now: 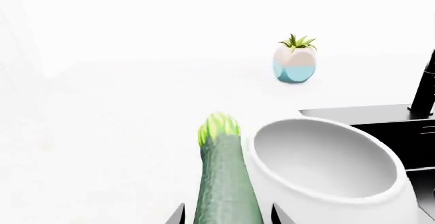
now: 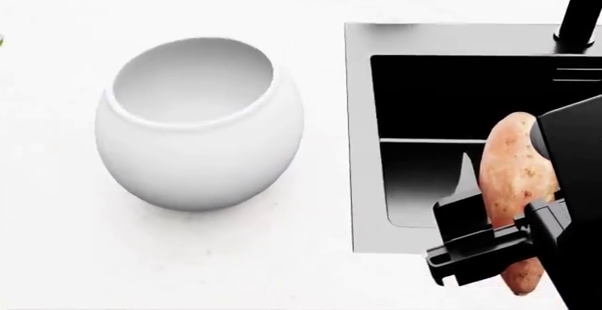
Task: There is a mixed pile of frozen fruits and vegetables on the counter. Locate all the frozen vegetables and place the items in a bowl on the counter. Take all the frozen fruits and defrost them in a running sink.
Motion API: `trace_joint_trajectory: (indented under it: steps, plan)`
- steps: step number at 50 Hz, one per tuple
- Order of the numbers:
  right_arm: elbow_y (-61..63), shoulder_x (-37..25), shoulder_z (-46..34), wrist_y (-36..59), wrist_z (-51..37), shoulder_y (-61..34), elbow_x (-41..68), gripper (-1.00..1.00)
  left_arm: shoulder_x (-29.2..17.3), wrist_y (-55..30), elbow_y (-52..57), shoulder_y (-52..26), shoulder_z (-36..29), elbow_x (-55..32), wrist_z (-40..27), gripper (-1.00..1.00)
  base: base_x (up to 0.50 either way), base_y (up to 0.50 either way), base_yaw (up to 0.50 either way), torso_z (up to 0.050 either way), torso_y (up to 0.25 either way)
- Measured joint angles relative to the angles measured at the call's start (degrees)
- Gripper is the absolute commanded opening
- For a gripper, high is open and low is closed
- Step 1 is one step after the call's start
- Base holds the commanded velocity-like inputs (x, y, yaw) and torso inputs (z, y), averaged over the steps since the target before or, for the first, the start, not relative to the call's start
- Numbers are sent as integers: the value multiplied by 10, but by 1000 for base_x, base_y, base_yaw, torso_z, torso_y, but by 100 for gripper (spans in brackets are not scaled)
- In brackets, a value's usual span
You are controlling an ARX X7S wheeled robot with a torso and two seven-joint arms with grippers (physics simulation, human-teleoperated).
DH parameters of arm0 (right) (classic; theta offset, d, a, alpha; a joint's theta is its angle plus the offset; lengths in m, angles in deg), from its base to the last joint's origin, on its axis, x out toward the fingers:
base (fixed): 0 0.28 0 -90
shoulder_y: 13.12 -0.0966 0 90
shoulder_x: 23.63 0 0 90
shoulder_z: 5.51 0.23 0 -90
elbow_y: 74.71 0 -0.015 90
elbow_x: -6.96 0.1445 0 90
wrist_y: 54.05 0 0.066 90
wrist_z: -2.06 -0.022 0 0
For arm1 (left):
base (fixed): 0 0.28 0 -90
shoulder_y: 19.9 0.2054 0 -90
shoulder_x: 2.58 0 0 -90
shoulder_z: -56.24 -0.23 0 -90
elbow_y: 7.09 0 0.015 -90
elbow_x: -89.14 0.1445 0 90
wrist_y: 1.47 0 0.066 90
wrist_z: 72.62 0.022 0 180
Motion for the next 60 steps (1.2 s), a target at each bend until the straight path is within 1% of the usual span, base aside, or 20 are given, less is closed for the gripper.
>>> trace_joint_trajectory:
  steps: [7,11,19,25,52,60]
  plan:
    - [-1,-4,-3,0,-4,-3,-2,-100,-1,2,-3,3,0,1,3,-100,328,500,0,0,1]
    - [-4,-7,-4,-1,-14,-7,2,-100,0,5,-5,6,0,2,4,-100,64,482,0,0,3]
    - [-14,-11,-14,5,-34,-20,1,-100,5,10,-11,14,-3,8,11,-100,0,0,0,0,1]
    - [-20,-14,-19,5,-40,-20,-3,-100,9,13,-14,21,-7,12,17,-100,189,0,0,0,0]
    - [-24,-14,-31,-10,-26,-12,-21,-100,18,23,-29,38,-10,16,27,-100,231,0,0,0,1]
    - [-35,-12,-35,-11,-43,-16,-3,-100,18,23,-31,41,-10,16,30,-100,9,0,0,0,1]
